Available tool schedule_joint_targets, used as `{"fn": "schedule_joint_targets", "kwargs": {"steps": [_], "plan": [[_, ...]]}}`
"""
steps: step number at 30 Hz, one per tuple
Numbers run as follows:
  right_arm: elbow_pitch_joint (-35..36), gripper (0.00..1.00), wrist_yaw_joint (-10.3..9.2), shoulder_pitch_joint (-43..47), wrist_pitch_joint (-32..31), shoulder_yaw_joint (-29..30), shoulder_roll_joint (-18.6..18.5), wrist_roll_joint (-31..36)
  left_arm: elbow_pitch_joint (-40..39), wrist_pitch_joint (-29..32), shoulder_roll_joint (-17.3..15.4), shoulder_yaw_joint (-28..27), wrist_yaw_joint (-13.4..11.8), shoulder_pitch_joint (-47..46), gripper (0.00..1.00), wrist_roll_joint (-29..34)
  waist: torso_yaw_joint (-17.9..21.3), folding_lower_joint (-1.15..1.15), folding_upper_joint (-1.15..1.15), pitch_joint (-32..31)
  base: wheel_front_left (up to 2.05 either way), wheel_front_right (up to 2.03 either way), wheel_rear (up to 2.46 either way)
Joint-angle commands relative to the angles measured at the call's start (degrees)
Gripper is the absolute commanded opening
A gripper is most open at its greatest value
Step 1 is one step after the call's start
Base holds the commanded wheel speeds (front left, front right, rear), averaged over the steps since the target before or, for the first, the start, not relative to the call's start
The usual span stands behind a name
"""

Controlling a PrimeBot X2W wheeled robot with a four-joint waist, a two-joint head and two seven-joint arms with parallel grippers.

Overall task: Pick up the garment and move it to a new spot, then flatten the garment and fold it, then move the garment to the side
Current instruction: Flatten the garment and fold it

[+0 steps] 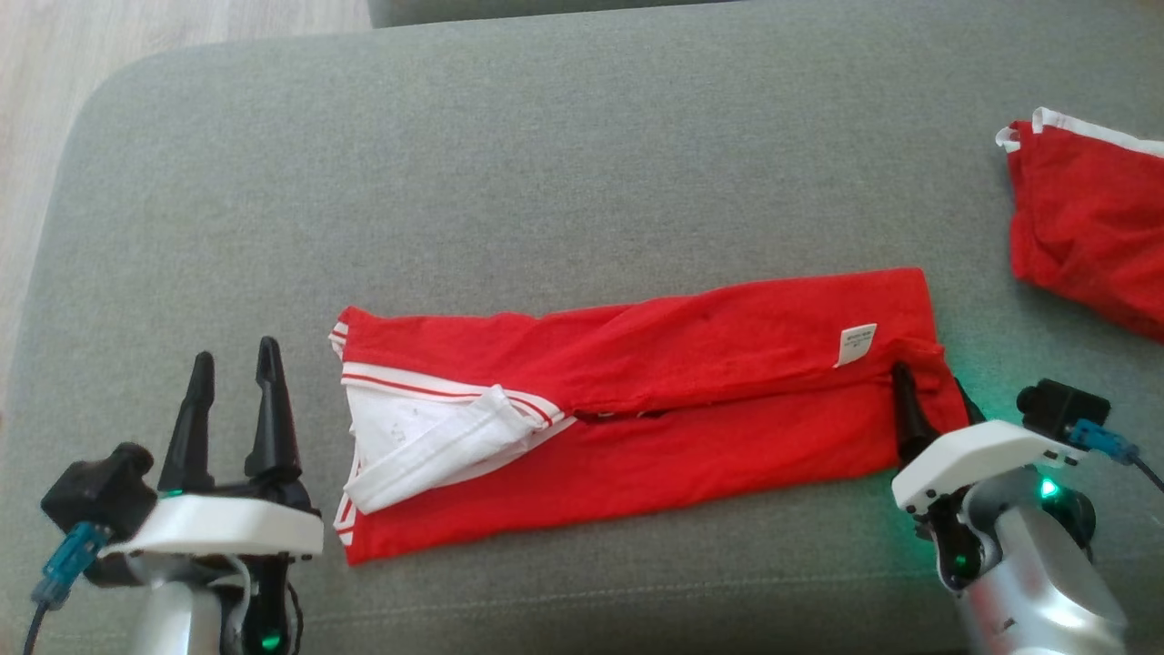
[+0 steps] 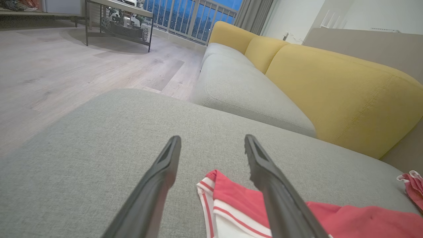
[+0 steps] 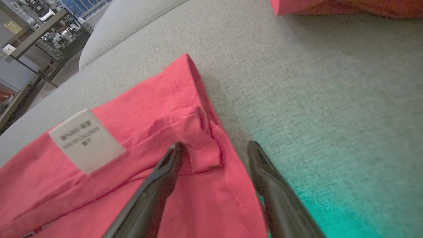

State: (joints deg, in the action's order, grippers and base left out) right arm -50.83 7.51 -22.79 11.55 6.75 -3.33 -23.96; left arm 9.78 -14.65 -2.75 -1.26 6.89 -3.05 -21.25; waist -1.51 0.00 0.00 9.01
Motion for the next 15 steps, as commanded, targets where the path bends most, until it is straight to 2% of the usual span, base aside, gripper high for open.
{"fn": "schedule_joint_targets", "kwargs": {"steps": [1,5,6,7,8,15], "plan": [[-0.49,1.00,-0.02,-1.14,0.00,-2.55,0.45,-0.34,-1.43,-0.35,-0.21,-2.20,0.23,-1.98,1.00,0.52,0.04,0.00,0.00,-0.03,0.00,0.00,0.00],[-2.33,1.00,-0.02,-1.90,0.25,-3.88,0.45,-0.68,-1.45,-0.35,-0.17,-2.27,0.30,-2.11,1.00,0.52,0.07,0.00,0.00,-0.01,0.00,0.00,0.00],[-2.72,0.65,-0.02,-2.07,0.29,-4.17,0.45,-0.80,-1.45,-0.35,-0.16,-2.36,0.31,-2.15,1.00,0.50,0.08,0.00,0.00,0.01,0.00,0.00,0.00],[-3.06,0.04,-0.02,-2.25,0.37,-4.51,0.45,-0.61,-1.43,-0.35,-0.16,-2.48,0.32,-2.18,1.00,0.51,0.11,0.00,0.00,0.04,0.00,0.00,0.00],[-3.37,0.00,-0.02,-2.40,0.50,-4.71,0.45,-0.31,-1.41,-0.35,-0.15,-2.60,0.33,-2.21,1.00,0.54,0.13,0.00,0.00,0.06,0.00,0.00,0.00],[-4.50,0.00,-0.02,-3.54,2.22,-3.30,-1.08,3.36,-1.02,-0.35,-0.14,-2.68,0.35,-2.15,1.00,0.12,0.27,0.00,0.00,-0.23,0.00,0.00,0.00]]}}
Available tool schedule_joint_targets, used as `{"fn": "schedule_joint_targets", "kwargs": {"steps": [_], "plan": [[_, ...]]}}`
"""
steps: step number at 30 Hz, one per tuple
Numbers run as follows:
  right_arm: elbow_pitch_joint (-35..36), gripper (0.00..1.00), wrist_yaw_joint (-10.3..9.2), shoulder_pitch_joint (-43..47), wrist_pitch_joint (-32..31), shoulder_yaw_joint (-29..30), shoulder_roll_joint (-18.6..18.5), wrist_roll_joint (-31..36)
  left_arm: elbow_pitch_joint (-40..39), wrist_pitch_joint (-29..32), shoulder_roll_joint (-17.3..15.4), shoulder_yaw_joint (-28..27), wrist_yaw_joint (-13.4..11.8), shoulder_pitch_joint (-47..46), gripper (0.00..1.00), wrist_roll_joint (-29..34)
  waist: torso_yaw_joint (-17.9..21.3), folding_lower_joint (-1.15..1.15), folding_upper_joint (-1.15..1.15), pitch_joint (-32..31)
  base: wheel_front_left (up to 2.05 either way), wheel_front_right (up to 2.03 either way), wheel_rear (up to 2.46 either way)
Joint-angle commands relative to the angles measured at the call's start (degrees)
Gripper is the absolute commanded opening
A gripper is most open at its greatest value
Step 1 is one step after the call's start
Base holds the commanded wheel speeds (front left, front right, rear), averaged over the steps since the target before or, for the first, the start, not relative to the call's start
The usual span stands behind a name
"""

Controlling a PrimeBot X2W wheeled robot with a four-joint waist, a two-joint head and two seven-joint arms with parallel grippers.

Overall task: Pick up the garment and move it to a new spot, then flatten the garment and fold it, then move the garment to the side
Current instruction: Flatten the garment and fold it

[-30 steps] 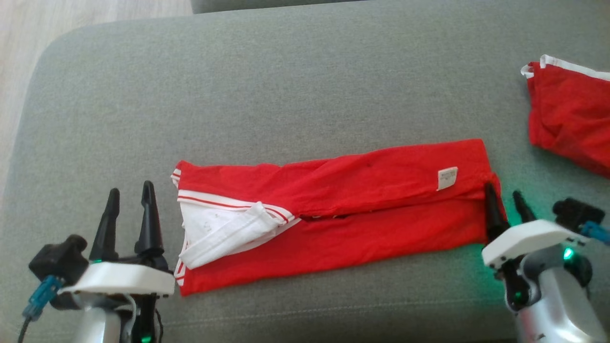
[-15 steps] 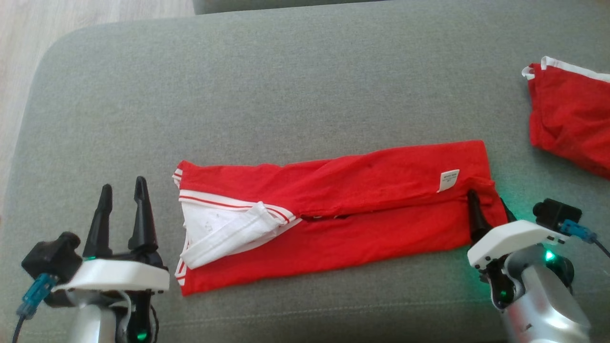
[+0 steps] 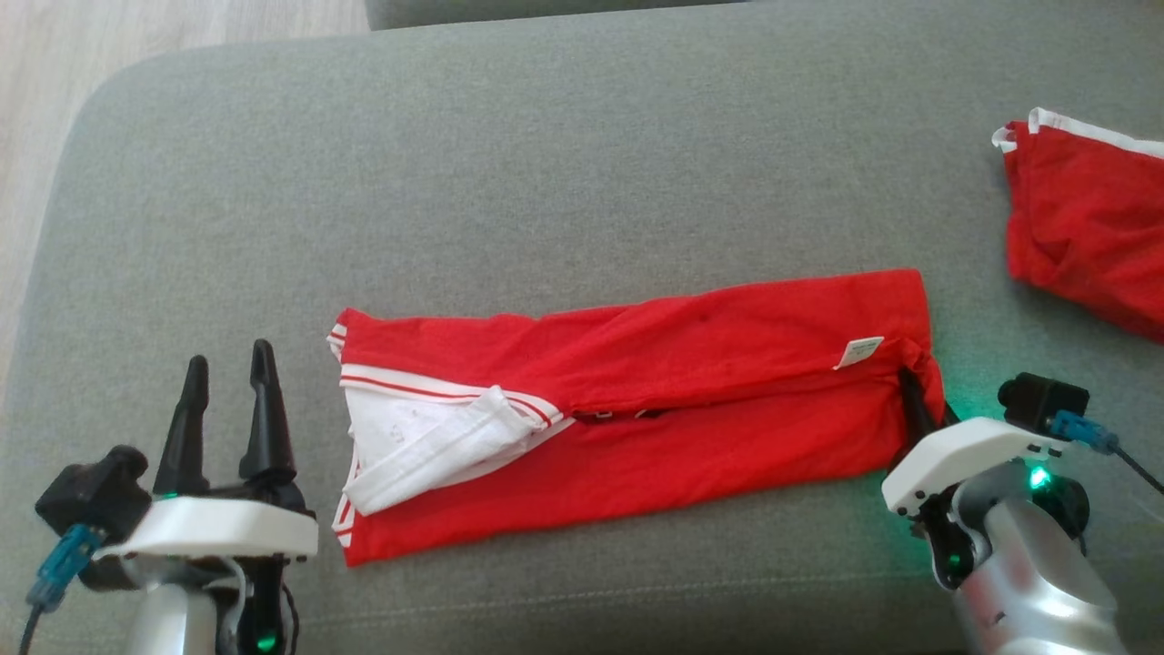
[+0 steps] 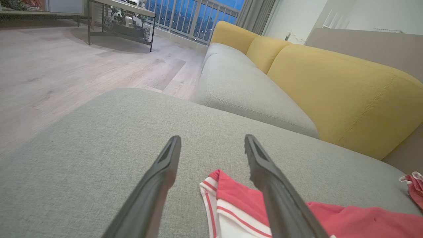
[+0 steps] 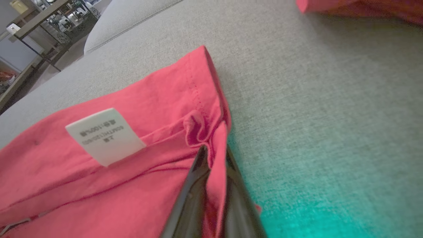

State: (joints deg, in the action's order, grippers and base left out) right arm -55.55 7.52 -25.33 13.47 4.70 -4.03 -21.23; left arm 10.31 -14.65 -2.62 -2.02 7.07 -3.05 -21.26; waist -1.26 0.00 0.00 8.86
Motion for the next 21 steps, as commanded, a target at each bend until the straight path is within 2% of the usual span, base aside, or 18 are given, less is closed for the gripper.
{"fn": "schedule_joint_targets", "kwargs": {"steps": [1,7,16,21], "plan": [[0.18,0.00,-0.03,-1.17,0.44,-0.87,-0.68,1.23,-1.49,-0.35,-0.27,-1.89,0.16,-2.11,1.00,0.09,0.04,0.00,0.00,-0.17,0.00,0.00,0.00],[-0.13,0.00,-0.03,-1.94,0.95,2.84,-3.11,5.46,-1.37,-0.35,-0.26,-1.68,-0.03,-1.85,1.00,-0.27,0.06,0.00,0.00,-0.58,0.00,0.00,0.00],[0.41,0.00,-0.03,-3.90,0.95,11.98,-8.15,12.85,-1.40,-0.35,-0.26,-1.80,-0.22,-1.34,1.00,-0.65,0.16,0.00,0.00,-1.25,0.00,0.00,0.00],[2.22,0.00,-0.03,-4.46,-1.35,13.92,-6.73,16.73,-1.38,-0.35,-0.26,-1.87,-0.38,-0.79,1.00,-1.01,0.48,0.00,0.00,-2.20,0.00,0.00,0.00]]}}
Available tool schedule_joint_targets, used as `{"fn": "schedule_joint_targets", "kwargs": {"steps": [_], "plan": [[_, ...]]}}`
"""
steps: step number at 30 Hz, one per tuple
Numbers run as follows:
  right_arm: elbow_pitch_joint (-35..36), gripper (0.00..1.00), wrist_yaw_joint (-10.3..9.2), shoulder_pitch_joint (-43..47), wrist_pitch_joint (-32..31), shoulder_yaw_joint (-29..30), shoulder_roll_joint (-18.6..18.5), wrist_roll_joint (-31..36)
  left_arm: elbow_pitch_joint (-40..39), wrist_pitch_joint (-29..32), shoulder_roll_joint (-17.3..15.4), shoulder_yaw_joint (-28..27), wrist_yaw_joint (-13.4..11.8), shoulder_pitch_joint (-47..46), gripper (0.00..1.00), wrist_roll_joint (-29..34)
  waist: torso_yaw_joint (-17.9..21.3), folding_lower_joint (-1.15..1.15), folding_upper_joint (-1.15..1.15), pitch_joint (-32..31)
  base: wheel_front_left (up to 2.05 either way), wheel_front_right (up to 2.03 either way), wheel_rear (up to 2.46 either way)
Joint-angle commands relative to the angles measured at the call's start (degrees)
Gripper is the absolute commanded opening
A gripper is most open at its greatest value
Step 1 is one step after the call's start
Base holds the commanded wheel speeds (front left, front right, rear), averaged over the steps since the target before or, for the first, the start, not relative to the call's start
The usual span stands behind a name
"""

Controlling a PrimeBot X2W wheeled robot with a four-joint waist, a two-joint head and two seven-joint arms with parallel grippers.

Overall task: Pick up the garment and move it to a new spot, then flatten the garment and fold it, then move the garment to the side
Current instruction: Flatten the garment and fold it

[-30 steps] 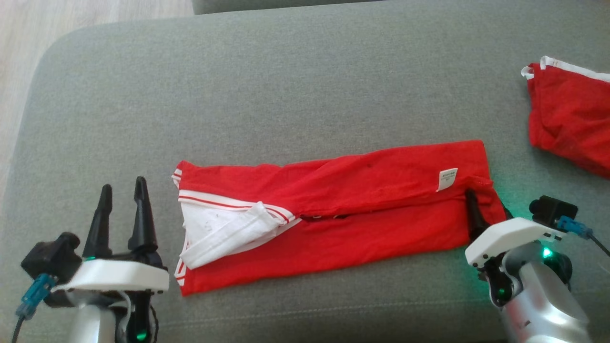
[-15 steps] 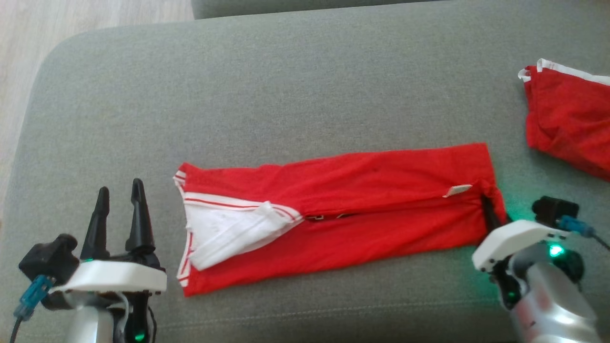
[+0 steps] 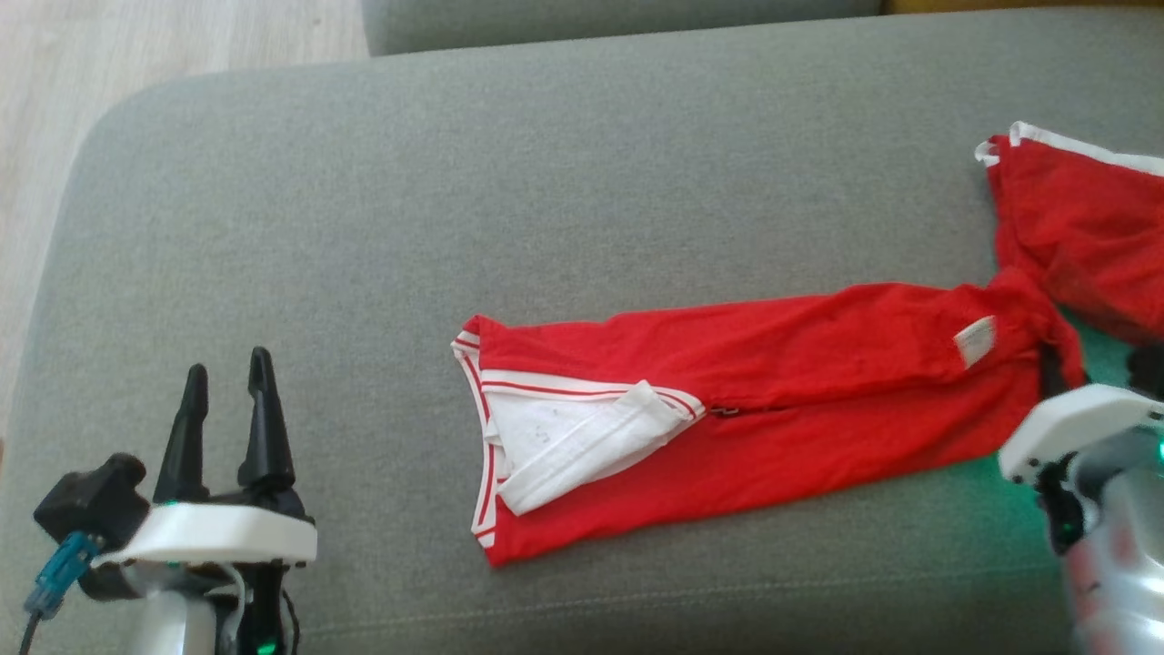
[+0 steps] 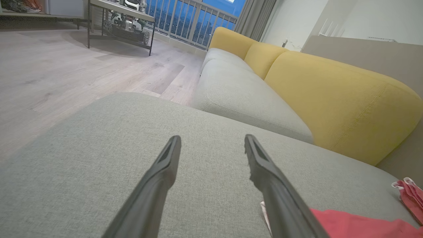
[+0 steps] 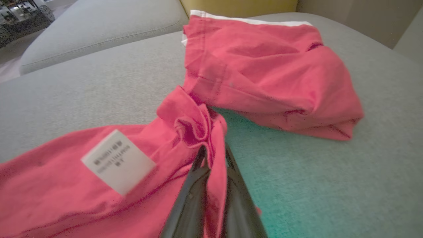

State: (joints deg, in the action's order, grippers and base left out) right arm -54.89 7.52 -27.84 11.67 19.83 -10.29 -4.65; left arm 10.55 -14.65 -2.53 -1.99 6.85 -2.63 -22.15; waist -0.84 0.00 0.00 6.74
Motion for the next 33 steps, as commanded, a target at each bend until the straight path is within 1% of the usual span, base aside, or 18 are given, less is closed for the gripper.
{"fn": "schedule_joint_targets", "kwargs": {"steps": [1,5,7,11,15,17,22,25,27,33], "plan": [[2.18,0.00,-0.03,-1.84,-0.18,-1.35,0.20,0.36,-1.60,-0.35,-0.35,-1.89,-0.23,-1.05,1.00,-0.20,0.16,0.00,0.00,-0.37,0.00,0.00,0.00],[6.09,0.00,-0.03,-0.61,-2.70,-3.00,2.60,0.51,-1.58,-0.35,-0.35,-1.89,-0.51,-0.39,1.00,-0.48,0.61,0.00,0.00,-1.35,0.00,0.00,0.00],[10.30,0.00,-0.03,0.91,-5.43,-5.64,4.64,-1.07,-1.52,-0.35,-0.35,-1.82,-0.63,0.04,1.00,-0.54,0.92,0.00,0.00,-2.17,0.00,0.00,0.00],[18.20,0.00,-0.03,3.92,-10.65,-10.46,6.58,-5.66,-1.46,-0.35,-0.35,-1.75,-0.81,0.45,1.00,-0.65,1.13,0.00,0.00,-3.20,0.00,0.00,0.00],[28.11,0.00,-0.03,8.08,-16.98,-15.80,7.31,-12.41,-1.40,-0.35,-0.35,-1.42,-0.93,0.78,1.00,-0.80,0.98,0.00,0.00,-4.00,0.00,0.00,0.00],[32.93,0.00,-0.03,10.15,-19.60,-18.96,7.37,-17.71,-1.33,-0.35,-0.35,-1.12,-0.97,0.90,1.00,-0.87,0.69,0.00,0.00,-4.31,0.00,0.00,0.00],[42.03,0.00,-0.03,13.80,-22.65,-25.50,7.39,-30.00,-1.33,-0.35,-0.35,-0.76,-1.09,1.23,1.00,-1.06,-0.47,0.00,0.00,-4.66,0.00,0.00,0.00],[44.86,0.00,-0.03,14.82,-22.61,-28.86,7.40,-36.28,-1.27,-0.35,-0.35,-0.57,-1.17,1.18,1.00,-1.12,-1.54,0.00,0.00,-4.67,0.00,0.00,0.00],[45.44,0.00,-0.03,15.09,-22.12,-31.10,7.40,-40.07,-1.23,-0.35,-0.35,-0.46,-1.25,1.16,1.00,-1.22,-2.32,0.00,0.00,-4.65,0.00,0.00,0.00],[43.55,0.00,-0.03,14.33,-18.74,-38.02,7.40,-48.28,-0.88,-0.35,-0.35,-0.19,-1.41,1.31,1.00,-1.47,-4.89,0.00,0.00,-4.41,0.00,0.00,0.00]]}}
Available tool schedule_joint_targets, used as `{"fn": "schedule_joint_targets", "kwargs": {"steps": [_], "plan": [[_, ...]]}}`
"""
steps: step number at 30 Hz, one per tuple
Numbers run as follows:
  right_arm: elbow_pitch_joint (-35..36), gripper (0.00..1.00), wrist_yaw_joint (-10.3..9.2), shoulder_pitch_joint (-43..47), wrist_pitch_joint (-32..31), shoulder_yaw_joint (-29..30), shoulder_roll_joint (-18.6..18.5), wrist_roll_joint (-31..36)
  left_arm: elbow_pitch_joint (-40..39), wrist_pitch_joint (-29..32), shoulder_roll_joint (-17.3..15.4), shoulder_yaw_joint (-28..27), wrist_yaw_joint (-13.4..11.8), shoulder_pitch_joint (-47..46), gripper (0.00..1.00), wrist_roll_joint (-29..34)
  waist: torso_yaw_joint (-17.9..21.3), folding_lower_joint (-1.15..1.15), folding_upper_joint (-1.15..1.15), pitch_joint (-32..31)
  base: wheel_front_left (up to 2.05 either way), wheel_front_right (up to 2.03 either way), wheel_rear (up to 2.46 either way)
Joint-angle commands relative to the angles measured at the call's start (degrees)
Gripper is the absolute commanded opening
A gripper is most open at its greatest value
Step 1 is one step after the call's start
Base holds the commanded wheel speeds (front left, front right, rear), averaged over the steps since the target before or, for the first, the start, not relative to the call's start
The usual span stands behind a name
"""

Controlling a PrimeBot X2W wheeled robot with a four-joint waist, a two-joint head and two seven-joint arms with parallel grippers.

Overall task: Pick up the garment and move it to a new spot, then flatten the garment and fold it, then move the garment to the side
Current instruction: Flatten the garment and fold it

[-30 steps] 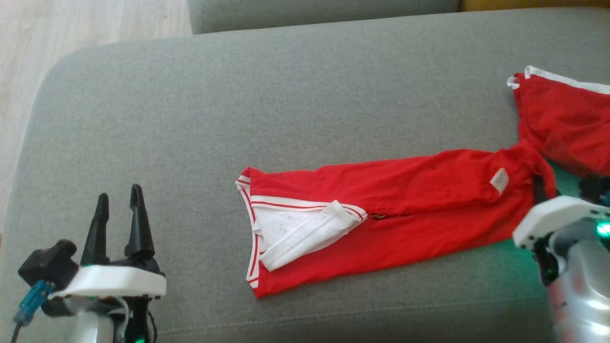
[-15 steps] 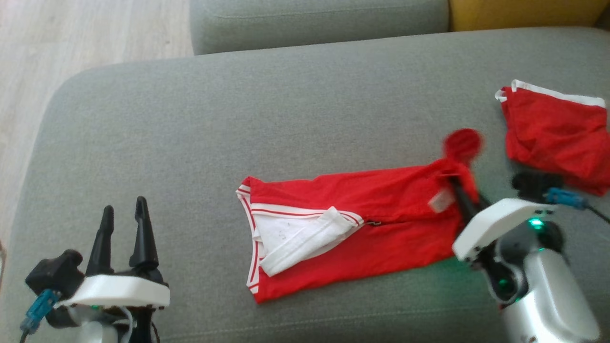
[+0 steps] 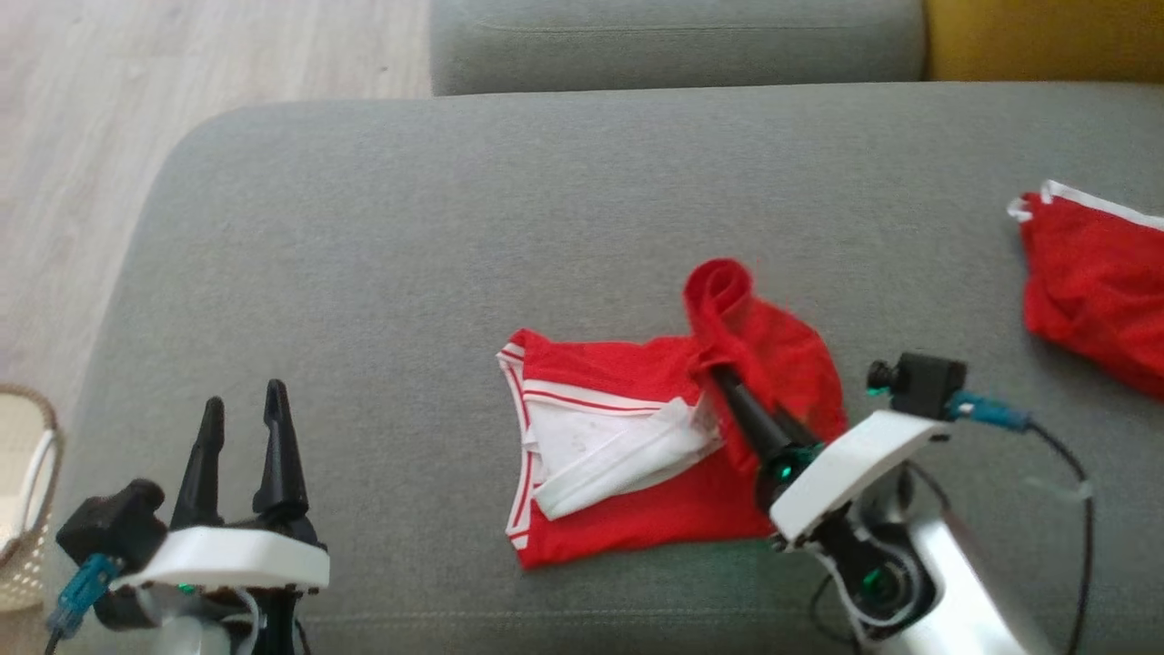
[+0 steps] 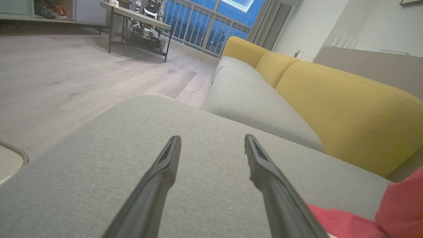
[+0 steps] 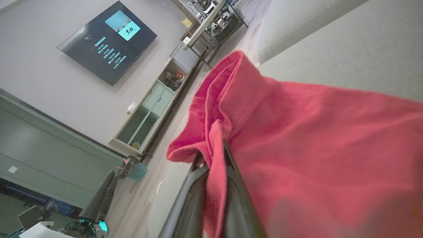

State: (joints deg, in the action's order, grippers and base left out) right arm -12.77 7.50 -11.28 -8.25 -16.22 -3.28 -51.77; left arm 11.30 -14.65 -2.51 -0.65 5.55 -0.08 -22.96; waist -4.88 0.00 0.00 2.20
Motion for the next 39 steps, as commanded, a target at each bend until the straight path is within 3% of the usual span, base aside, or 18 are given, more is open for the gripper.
{"fn": "schedule_joint_targets", "kwargs": {"steps": [1,9,21,22,23,33,39], "plan": [[0.76,0.00,-0.01,-2.57,1.84,-3.08,0.39,-2.12,-1.61,-0.35,-0.37,-1.47,-0.12,-1.28,1.00,-0.73,-1.35,0.00,0.00,0.34,0.00,0.00,0.00],[-5.01,0.00,-0.01,-5.67,5.72,-9.59,0.40,-8.68,-1.12,-0.35,-0.37,-1.21,-0.04,-1.94,1.00,-0.95,-4.26,0.00,0.00,1.51,0.00,0.00,0.00],[-19.62,0.00,-0.01,-13.55,11.90,-21.26,0.40,-14.91,-0.15,-0.35,-0.37,-0.15,0.01,-3.47,1.00,-1.76,-7.60,0.00,0.00,4.23,0.00,0.00,0.00],[-20.69,0.30,-0.01,-14.15,12.42,-22.02,0.40,-15.33,-0.07,-0.35,-0.37,-0.08,0.03,-3.61,1.00,-1.75,-7.75,0.00,0.00,4.41,0.00,0.00,0.00],[-21.58,1.00,-0.01,-14.71,12.76,-22.78,0.40,-16.03,0.01,-0.35,-0.37,-0.03,0.05,-3.76,1.00,-1.73,-7.90,0.00,0.00,4.60,0.00,0.00,0.00],[-24.97,1.00,-0.01,-20.36,17.76,-29.71,0.40,-19.27,0.45,-0.35,-0.37,-1.02,-0.12,-4.09,1.00,-1.59,-6.51,0.00,0.00,4.28,0.00,0.00,0.00],[-28.13,1.00,-0.01,-24.25,19.85,-26.49,0.40,-16.67,-0.14,-0.35,-0.37,-1.74,0.05,-3.45,1.00,-1.23,-3.24,0.00,0.00,2.79,0.00,0.00,0.00]]}}
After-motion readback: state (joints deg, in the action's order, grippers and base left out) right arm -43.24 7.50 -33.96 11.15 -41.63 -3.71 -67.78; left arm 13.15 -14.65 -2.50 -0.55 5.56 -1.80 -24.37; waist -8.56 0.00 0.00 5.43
